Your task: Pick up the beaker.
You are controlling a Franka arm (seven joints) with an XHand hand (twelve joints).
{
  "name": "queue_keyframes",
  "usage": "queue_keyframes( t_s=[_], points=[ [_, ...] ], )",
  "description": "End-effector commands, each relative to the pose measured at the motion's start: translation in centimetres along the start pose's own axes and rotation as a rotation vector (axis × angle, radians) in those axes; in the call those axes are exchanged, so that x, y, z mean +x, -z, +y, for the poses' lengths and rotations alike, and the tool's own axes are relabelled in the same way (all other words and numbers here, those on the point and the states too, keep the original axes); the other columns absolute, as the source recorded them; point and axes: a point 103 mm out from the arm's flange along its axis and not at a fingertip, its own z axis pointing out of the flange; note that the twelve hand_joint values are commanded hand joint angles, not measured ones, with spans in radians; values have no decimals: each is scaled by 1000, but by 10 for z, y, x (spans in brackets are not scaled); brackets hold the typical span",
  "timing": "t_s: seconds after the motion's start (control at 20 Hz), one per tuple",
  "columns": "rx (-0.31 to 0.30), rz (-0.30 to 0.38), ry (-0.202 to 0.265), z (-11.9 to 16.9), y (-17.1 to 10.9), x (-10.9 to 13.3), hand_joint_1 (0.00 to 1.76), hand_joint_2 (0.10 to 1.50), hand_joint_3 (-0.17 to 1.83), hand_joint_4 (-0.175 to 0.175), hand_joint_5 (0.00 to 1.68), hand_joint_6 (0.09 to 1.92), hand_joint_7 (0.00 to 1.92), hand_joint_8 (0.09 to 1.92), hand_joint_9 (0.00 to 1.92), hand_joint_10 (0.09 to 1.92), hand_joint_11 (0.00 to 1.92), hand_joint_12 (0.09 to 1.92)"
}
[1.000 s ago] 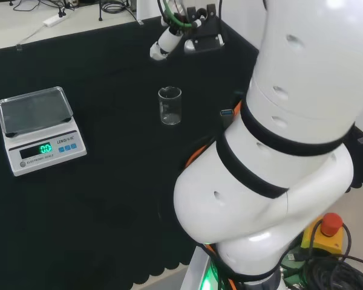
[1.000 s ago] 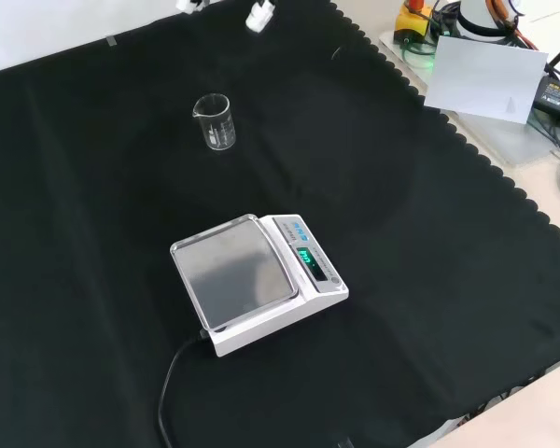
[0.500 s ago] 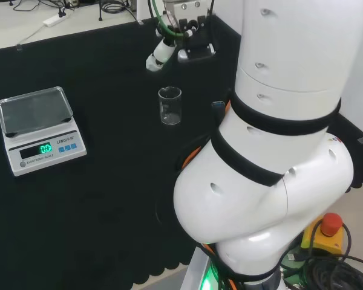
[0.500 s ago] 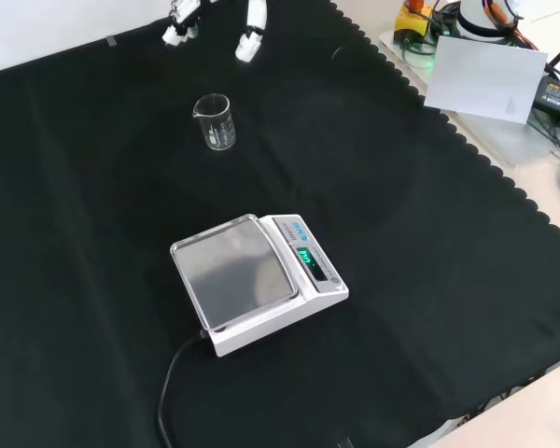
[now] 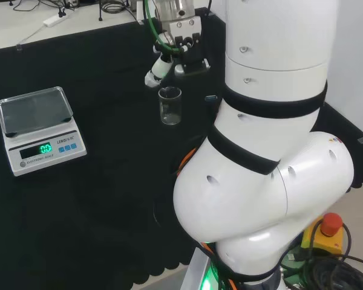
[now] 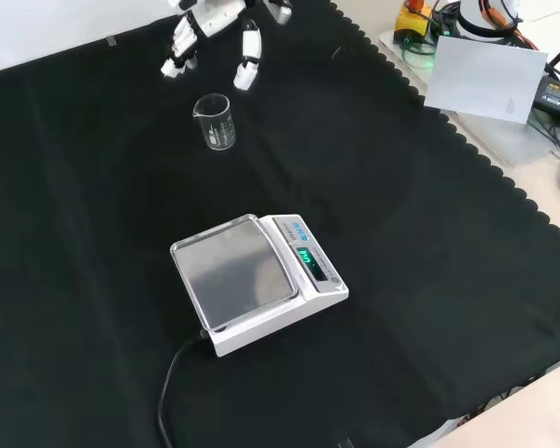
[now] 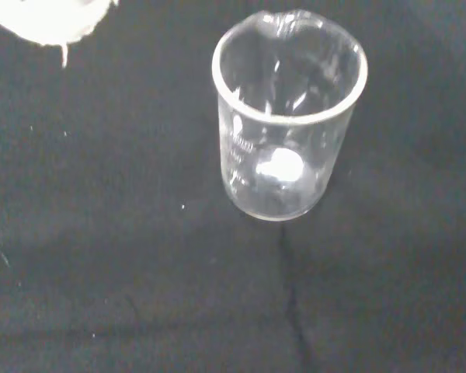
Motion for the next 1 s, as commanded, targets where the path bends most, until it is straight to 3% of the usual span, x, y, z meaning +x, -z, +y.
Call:
queue_keyframes(
  t_s=[0.05,0.4,1.0],
  points=[
    [30,-14,20,20,-23,7,700,574,404,-51,180,87,124,763,506,892,380,1417],
    [56,-35,17,25,-43,8,687,563,392,-43,151,87,10,728,496,897,376,1420],
    [84,-64,4,37,-59,1,666,560,357,-32,107,87,0,657,488,906,369,1424]
  ],
)
